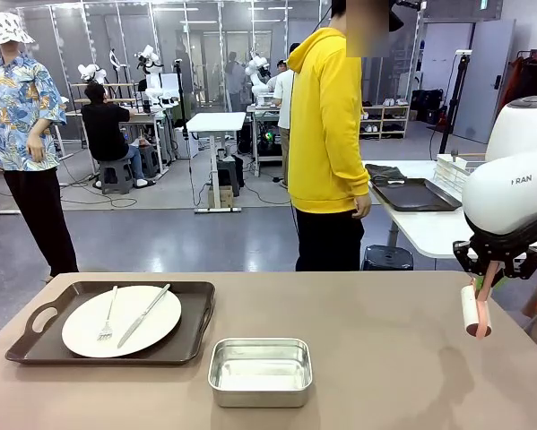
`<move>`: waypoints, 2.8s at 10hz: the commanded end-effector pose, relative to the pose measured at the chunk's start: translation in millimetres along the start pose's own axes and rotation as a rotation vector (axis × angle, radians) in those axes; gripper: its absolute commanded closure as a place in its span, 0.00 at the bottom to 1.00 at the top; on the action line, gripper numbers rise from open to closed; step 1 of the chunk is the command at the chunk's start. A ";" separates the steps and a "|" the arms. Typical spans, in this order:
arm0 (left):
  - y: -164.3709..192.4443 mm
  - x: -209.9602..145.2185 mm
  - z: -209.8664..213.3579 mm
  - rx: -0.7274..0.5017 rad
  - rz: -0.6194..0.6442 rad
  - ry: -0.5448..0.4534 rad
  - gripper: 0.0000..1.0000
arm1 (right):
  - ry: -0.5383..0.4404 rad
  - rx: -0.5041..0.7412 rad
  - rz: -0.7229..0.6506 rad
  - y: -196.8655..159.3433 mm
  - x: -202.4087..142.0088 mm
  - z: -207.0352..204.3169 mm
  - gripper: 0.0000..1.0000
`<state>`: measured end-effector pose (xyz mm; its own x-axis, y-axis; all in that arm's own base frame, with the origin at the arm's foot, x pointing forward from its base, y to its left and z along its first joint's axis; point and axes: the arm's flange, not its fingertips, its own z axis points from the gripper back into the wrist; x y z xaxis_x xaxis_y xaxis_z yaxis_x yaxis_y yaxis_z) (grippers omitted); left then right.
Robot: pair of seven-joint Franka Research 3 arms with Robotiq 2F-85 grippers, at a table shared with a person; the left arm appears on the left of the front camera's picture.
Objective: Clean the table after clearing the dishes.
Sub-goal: Place the Lint Roller back on top of the Airtight Container.
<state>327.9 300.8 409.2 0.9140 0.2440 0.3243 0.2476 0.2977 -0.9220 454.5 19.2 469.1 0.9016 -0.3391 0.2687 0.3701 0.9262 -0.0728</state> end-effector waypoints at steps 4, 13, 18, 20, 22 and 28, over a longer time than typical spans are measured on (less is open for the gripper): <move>-1.2 -1.0 2.0 -0.003 -0.007 -0.002 0.00 | -0.157 0.004 0.556 76.9 -33.3 83.0 0.77; -1.2 -1.0 2.0 -0.003 -0.007 -0.002 0.00 | -0.155 0.315 1.517 252.5 -178.3 151.7 0.77; -1.2 -1.0 2.0 -0.003 -0.007 -0.002 0.00 | -0.147 0.262 1.452 256.6 -184.1 148.2 0.77; -1.2 -1.0 2.0 -0.003 -0.007 -0.002 0.00 | -0.144 0.286 1.474 255.3 -179.6 146.2 0.77; -1.2 -1.0 2.0 -0.003 -0.007 -0.002 0.00 | -0.130 0.248 1.683 290.2 -179.8 145.8 0.77; -1.2 -1.0 2.0 -0.003 -0.007 -0.002 0.00 | 0.084 0.249 1.830 357.7 -166.3 103.6 0.77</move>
<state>328.0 300.6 409.2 0.9141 0.2435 0.3243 0.2478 0.2976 -0.9220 408.5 420.4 492.6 0.1318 0.9913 -0.0054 -0.9890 0.1311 -0.0690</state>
